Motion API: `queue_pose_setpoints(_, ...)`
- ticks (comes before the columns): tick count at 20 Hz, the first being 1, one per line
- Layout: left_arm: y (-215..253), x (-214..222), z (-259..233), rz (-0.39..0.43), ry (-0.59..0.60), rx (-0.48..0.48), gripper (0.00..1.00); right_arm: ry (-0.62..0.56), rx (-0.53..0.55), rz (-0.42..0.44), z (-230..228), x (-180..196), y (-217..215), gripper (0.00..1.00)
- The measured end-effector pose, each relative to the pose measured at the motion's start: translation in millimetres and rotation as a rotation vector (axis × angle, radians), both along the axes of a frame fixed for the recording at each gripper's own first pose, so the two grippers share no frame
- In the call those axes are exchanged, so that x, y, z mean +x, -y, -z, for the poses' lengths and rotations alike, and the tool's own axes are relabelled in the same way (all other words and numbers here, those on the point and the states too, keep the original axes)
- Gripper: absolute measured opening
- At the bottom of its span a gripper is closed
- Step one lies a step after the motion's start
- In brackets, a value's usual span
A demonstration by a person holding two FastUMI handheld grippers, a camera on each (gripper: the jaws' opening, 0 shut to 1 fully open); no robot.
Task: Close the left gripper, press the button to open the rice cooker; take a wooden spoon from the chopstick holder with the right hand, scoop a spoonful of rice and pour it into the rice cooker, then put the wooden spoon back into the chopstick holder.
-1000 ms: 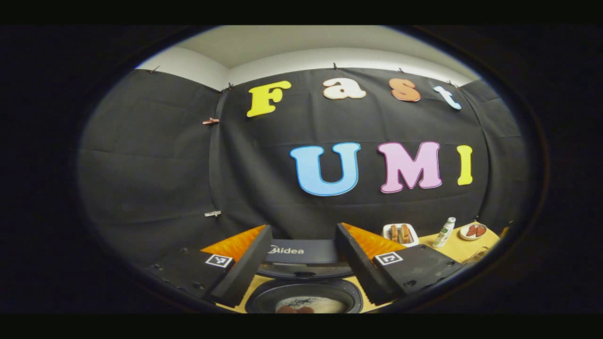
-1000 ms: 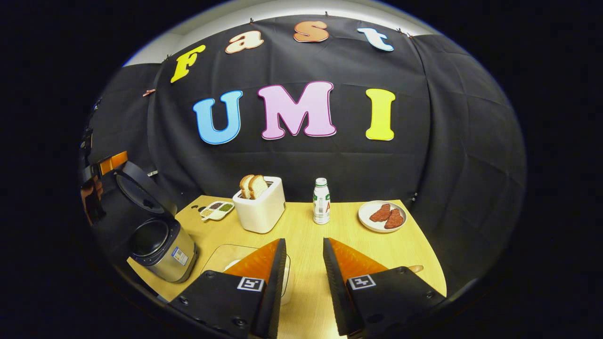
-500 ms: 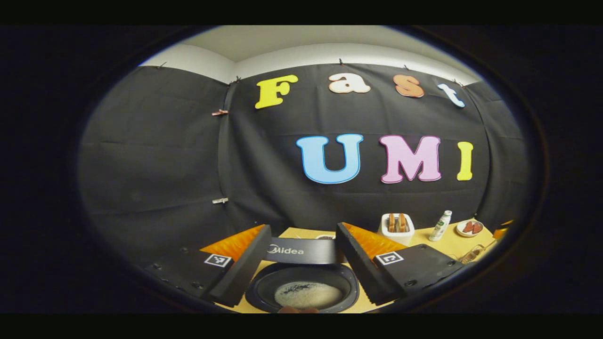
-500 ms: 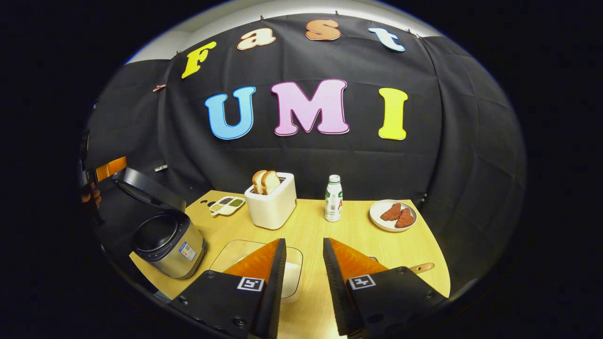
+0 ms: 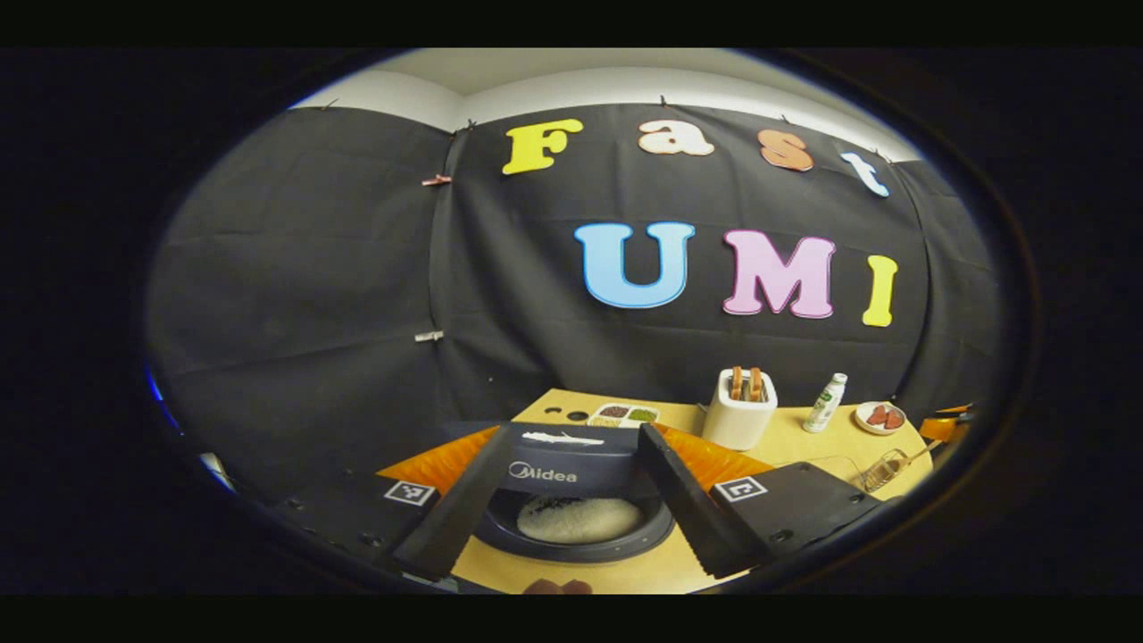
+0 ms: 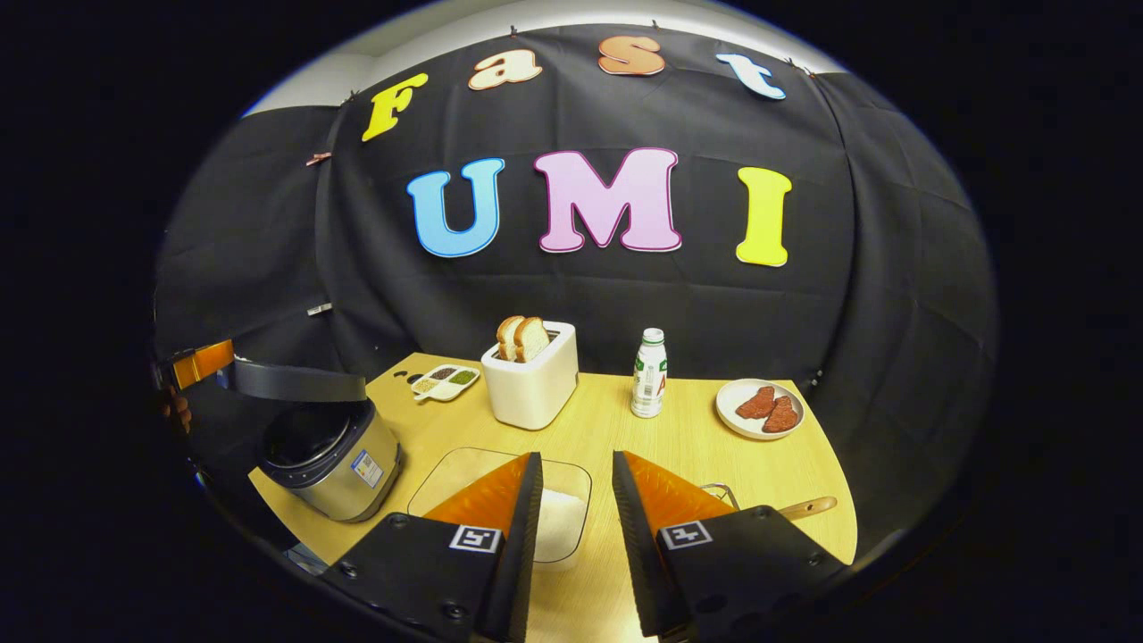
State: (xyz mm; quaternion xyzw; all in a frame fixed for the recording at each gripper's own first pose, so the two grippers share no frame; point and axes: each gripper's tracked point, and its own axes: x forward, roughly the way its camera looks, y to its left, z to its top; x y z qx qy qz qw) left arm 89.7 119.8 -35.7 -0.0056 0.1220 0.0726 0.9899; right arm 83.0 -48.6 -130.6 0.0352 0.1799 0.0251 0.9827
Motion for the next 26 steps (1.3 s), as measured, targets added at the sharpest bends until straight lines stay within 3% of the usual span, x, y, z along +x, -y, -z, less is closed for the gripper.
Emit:
queue_pose_setpoints(8, -0.9, -31.9, 61.6, -0.022, -0.076, -0.101, 1.00, -0.020, -0.009, -0.022, 9.1, -3.5, -7.5, 0.50)
queue_pose_setpoints(13, 1.7, -38.6, 89.9, -0.008, -0.134, -0.061, 1.00, -0.033, -0.008, -0.017, 14.1, -4.1, -6.1, 0.50)
queue_pose_setpoints(18, 0.5, -40.9, 113.3, -0.014, -0.173, -0.108, 1.00, -0.034, -0.009, -0.013, 14.5, -3.6, -6.2, 0.50)
queue_pose_setpoints(26, 2.7, -45.2, 124.6, 0.000, -0.177, -0.098, 1.00, -0.050, 0.002, -0.008, 21.3, -6.0, -6.3, 0.50)
